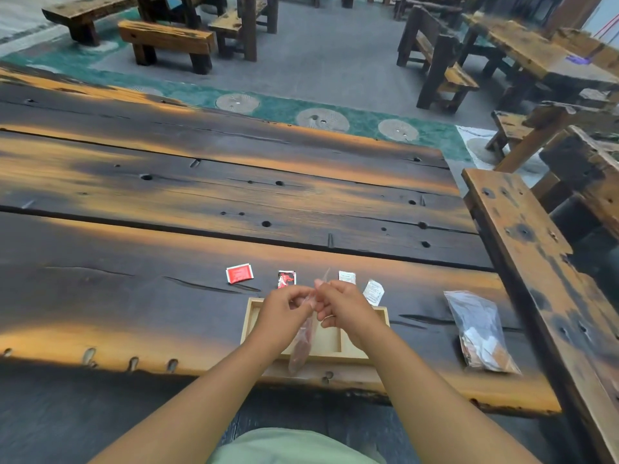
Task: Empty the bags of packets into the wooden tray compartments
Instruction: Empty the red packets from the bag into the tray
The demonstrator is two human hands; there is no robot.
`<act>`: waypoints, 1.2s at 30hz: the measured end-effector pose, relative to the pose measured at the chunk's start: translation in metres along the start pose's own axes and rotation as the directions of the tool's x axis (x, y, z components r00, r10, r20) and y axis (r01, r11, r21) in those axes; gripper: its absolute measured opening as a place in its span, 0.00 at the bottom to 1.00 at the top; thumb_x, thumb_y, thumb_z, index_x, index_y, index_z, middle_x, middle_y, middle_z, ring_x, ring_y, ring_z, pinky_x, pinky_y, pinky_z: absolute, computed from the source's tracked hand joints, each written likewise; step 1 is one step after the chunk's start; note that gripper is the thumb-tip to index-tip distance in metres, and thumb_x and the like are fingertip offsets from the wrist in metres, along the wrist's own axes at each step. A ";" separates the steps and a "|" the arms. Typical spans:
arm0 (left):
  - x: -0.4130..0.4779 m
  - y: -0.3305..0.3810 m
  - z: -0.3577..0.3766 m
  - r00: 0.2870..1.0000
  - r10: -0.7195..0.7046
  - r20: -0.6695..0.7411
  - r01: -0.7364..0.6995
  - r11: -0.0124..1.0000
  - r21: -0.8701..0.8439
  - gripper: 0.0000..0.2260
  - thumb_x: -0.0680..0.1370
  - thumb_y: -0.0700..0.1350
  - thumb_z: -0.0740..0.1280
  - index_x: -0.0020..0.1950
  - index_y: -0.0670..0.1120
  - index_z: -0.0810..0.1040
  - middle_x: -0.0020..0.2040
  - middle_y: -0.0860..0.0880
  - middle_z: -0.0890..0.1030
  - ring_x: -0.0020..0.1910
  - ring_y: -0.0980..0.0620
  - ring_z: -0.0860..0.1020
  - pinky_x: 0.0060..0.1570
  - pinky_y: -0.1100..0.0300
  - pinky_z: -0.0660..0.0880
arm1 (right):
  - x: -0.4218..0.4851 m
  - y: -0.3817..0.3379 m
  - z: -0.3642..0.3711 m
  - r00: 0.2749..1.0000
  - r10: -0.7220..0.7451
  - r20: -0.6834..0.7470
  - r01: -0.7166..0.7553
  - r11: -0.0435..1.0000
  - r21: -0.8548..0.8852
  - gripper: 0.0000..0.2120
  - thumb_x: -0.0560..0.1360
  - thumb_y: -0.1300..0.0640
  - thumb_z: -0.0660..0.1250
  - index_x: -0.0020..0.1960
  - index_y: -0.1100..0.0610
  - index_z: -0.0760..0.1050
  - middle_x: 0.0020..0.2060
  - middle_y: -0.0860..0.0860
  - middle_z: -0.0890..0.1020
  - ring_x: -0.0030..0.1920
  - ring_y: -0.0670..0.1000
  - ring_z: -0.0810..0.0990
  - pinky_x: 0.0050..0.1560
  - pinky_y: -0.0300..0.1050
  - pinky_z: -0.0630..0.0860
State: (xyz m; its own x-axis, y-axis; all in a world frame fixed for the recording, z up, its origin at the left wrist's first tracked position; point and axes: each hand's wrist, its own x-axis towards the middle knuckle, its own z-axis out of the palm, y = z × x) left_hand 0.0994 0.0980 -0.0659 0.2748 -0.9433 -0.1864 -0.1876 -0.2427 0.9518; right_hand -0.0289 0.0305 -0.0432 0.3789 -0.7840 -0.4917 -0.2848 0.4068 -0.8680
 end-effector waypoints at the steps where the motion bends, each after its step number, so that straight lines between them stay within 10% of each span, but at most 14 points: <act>1: -0.001 -0.001 0.002 1.000 0.000 -0.008 0.000 1.000 -0.005 0.08 0.79 0.42 0.69 0.57 0.49 0.83 0.39 0.52 0.81 0.42 0.52 0.80 0.44 0.59 0.78 | 0.000 0.001 0.001 1.000 0.000 -0.005 0.000 1.000 0.004 0.13 0.81 0.51 0.64 0.45 0.60 0.77 0.32 0.52 0.78 0.29 0.47 0.76 0.32 0.40 0.75; 28: 0.003 -0.021 0.018 0.993 -0.022 0.115 0.032 0.996 -0.085 0.15 0.77 0.39 0.70 0.60 0.55 0.79 0.43 0.49 0.78 0.45 0.49 0.80 0.48 0.54 0.82 | 0.000 0.013 0.005 0.983 0.021 -0.181 -0.049 0.988 -0.150 0.07 0.75 0.64 0.61 0.40 0.60 0.74 0.28 0.54 0.77 0.27 0.49 0.75 0.31 0.41 0.75; 36: 0.008 -0.010 0.006 0.959 -0.140 0.247 0.207 0.941 -0.269 0.09 0.75 0.46 0.65 0.54 0.46 0.78 0.37 0.44 0.81 0.38 0.44 0.79 0.44 0.49 0.78 | -0.010 0.020 -0.010 0.994 -0.090 0.067 0.092 0.995 -0.027 0.10 0.79 0.62 0.63 0.39 0.58 0.75 0.30 0.53 0.77 0.26 0.48 0.71 0.30 0.42 0.70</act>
State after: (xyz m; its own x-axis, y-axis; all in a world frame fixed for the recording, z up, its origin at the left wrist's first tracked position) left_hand 0.0977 0.0915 -0.0779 0.0573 -0.9263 -0.3724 0.1345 -0.3625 0.9222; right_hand -0.0475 0.0414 -0.0545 0.4611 -0.7841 -0.4154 -0.2724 0.3205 -0.9073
